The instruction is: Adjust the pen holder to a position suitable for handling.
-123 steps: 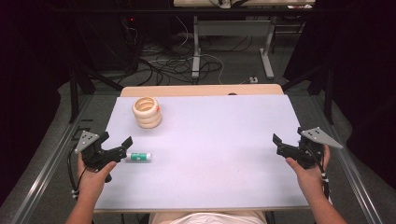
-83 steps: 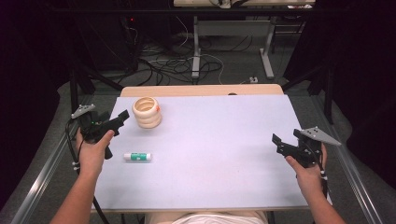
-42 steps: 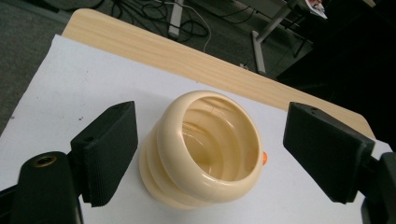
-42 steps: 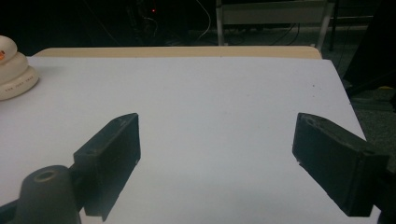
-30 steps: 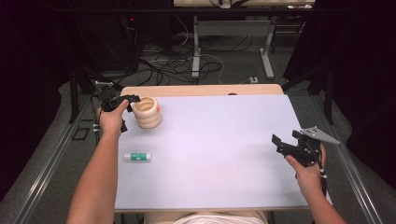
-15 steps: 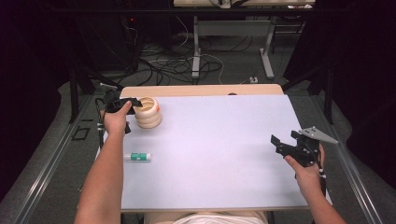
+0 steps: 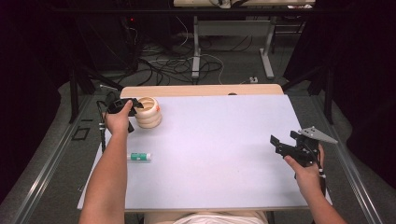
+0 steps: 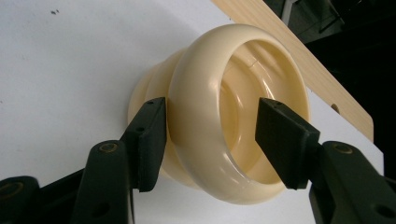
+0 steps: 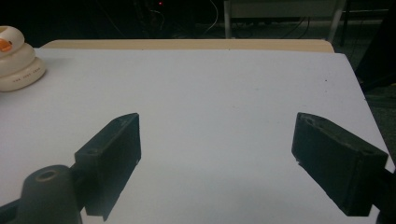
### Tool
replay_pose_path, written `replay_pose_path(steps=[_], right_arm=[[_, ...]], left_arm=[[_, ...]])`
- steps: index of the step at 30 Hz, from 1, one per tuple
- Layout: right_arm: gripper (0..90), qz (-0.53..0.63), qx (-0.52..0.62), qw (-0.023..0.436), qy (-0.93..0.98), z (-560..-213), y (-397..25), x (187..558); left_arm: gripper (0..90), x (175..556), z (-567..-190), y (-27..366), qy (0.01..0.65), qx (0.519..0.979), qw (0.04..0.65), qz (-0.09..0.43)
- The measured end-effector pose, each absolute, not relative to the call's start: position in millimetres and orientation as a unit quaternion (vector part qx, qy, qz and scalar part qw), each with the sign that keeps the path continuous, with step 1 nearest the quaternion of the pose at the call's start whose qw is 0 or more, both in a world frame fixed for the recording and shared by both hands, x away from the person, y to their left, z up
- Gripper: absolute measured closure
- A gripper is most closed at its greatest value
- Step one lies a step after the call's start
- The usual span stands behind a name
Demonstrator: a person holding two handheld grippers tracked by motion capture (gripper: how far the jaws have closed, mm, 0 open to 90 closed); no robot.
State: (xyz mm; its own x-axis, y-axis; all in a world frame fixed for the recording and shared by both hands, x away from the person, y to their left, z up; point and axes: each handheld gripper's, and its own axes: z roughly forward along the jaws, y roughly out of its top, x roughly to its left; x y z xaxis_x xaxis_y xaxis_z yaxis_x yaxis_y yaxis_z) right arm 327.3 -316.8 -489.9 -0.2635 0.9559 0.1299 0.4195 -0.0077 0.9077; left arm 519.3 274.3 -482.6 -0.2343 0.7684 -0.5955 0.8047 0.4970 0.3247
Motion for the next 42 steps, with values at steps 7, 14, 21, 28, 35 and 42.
replay_pose_path(steps=[7, 14, 21, 28, 35, 42], right_arm=[[15.0, 0.469, 0.534, 0.285, 0.643, -490.4, -316.1, 327.6], [15.1, 0.468, 0.535, 0.283, 0.644, -490.6, -315.5, 327.4], [15.1, 0.467, 0.532, 0.287, 0.646, -491.2, -315.1, 328.0], [15.1, 0.467, 0.531, 0.283, 0.648, -490.9, -314.1, 327.7], [15.1, 0.469, 0.529, 0.286, 0.647, -491.6, -314.4, 328.5], [15.1, 0.465, 0.531, 0.281, 0.651, -490.7, -314.1, 327.7]], left_arm=[[51.6, 519.5, -483.9, 274.8, 0.795, 0.490, 0.355, -0.031], [60.3, 518.3, -484.6, 277.2, 0.804, 0.480, 0.350, -0.034], [61.5, 517.3, -486.3, 280.9, 0.807, 0.464, 0.362, -0.050], [63.6, 516.8, -485.3, 282.6, 0.807, 0.456, 0.369, -0.066], [63.7, 516.8, -485.1, 282.3, 0.808, 0.454, 0.368, -0.073], [64.0, 515.5, -481.0, 279.7, 0.800, 0.462, 0.373, -0.087]])
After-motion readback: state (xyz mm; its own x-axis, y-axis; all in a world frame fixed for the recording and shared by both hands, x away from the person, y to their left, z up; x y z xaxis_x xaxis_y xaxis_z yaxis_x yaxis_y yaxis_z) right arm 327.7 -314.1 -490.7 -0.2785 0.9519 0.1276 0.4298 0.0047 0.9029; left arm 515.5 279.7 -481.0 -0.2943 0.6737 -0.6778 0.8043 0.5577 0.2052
